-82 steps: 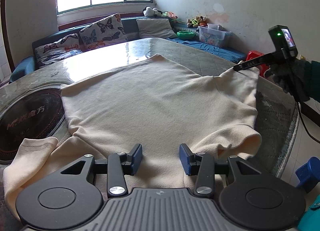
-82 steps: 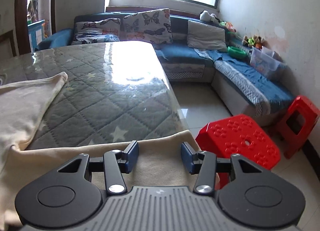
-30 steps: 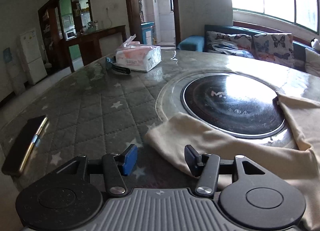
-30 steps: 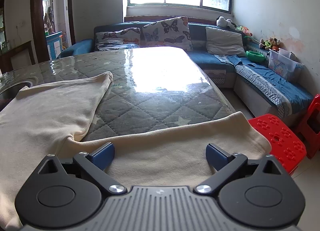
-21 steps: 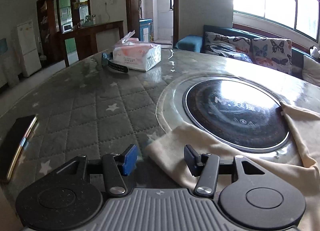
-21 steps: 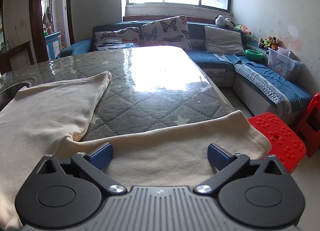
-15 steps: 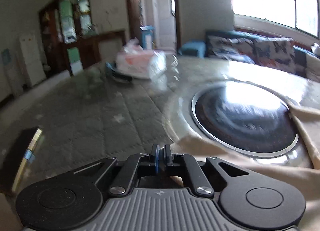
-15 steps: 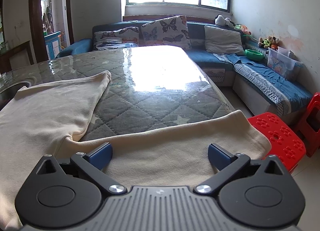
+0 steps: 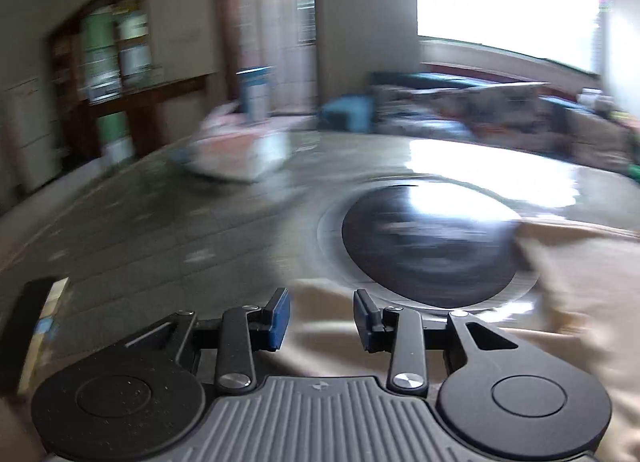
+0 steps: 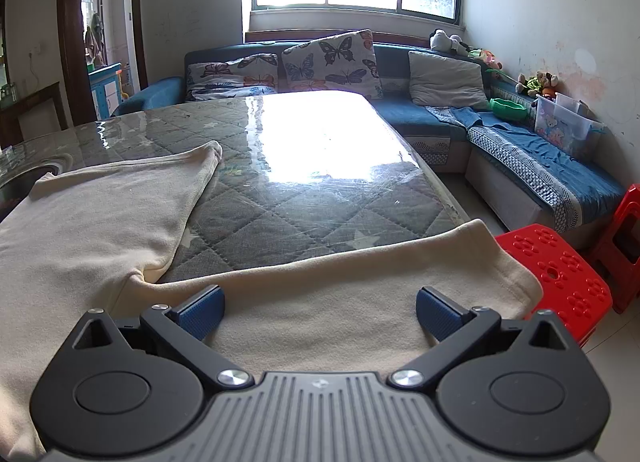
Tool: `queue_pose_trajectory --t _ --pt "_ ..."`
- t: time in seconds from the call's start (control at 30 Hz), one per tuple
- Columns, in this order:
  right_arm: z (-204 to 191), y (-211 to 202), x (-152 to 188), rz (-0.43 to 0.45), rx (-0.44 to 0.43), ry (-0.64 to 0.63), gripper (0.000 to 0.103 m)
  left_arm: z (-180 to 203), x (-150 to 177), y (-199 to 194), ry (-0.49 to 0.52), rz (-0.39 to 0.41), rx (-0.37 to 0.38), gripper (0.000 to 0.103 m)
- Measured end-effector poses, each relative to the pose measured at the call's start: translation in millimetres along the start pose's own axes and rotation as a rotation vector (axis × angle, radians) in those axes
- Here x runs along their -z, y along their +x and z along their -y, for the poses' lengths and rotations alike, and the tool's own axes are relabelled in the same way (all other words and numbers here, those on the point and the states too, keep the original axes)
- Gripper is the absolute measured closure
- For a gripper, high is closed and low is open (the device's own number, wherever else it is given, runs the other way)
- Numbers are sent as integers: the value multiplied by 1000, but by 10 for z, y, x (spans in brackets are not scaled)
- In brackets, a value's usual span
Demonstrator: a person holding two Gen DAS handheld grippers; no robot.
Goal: Fold clothes
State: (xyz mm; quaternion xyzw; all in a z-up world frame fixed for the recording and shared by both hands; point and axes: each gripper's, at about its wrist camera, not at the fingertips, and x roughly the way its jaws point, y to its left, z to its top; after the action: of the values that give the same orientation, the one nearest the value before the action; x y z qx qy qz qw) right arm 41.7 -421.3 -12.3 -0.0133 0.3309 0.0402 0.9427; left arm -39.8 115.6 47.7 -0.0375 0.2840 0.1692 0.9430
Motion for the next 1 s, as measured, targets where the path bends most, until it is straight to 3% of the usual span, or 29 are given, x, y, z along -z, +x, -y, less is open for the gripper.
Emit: queue_pose_trajectory --t 0.2,0.33,0.53,0.73,1.0 --pt "4 0 1 0 -1 1 0 701 10 -132 68 -19 364 68" --pt "8 2 1 -1 -2 3 0 1035 48 -61 88 -52 494 69" --pt "10 6 1 -1 -4 5 0 1018 114 158 81 -114 453 77" --pt "14 9 2 -2 -6 8 0 839 138 174 74 -140 441 77" --pt "20 7 1 -2 -6 9 0 1092 -92 183 73 -76 453 77"
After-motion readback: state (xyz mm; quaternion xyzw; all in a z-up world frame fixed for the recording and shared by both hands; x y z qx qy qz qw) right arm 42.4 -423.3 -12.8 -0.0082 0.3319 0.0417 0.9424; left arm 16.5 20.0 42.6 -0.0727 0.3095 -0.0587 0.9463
